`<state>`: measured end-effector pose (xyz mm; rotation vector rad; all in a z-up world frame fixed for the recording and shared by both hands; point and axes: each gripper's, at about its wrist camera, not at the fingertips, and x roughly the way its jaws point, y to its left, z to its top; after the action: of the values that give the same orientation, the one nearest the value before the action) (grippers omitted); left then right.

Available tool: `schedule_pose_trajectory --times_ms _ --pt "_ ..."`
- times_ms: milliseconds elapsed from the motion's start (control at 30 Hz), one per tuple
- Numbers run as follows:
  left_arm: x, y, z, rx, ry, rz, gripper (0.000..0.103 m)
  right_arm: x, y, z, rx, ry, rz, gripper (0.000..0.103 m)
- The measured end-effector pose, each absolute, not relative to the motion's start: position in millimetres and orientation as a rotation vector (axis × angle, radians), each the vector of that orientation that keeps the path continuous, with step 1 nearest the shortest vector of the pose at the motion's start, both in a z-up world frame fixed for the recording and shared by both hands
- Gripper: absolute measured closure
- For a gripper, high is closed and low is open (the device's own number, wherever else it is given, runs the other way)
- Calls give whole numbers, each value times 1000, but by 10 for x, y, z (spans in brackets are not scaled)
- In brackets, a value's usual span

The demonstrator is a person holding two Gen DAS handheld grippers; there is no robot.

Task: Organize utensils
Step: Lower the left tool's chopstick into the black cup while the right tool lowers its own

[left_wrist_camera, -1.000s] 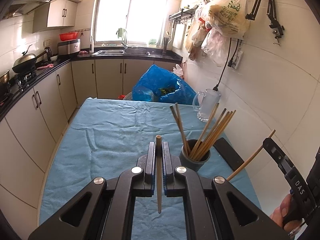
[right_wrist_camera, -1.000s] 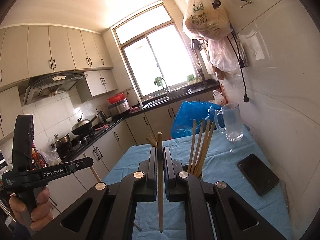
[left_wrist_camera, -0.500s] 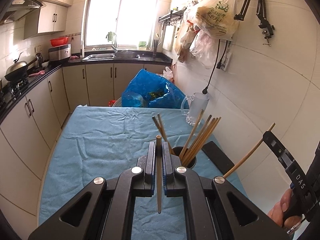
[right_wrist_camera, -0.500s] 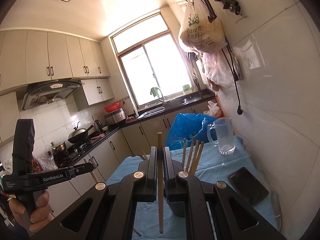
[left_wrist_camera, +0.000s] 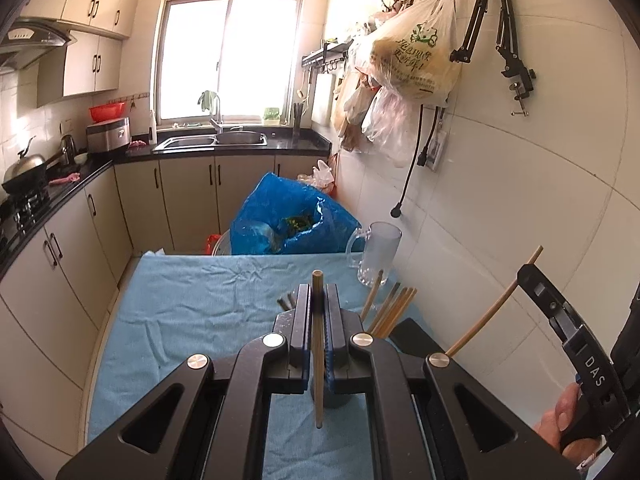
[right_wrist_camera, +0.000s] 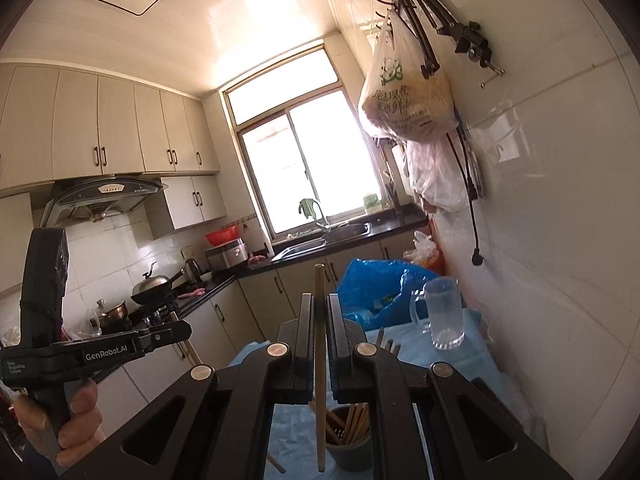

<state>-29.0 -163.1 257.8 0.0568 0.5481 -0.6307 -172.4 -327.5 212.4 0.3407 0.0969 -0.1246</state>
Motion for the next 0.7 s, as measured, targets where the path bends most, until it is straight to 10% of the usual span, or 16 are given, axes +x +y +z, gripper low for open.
schedule_pose_trajectory --times_ms 700 --pt "316 -2070 2478 -6 584 -638 98 -1071 -3623 2049 339 158 -164 97"
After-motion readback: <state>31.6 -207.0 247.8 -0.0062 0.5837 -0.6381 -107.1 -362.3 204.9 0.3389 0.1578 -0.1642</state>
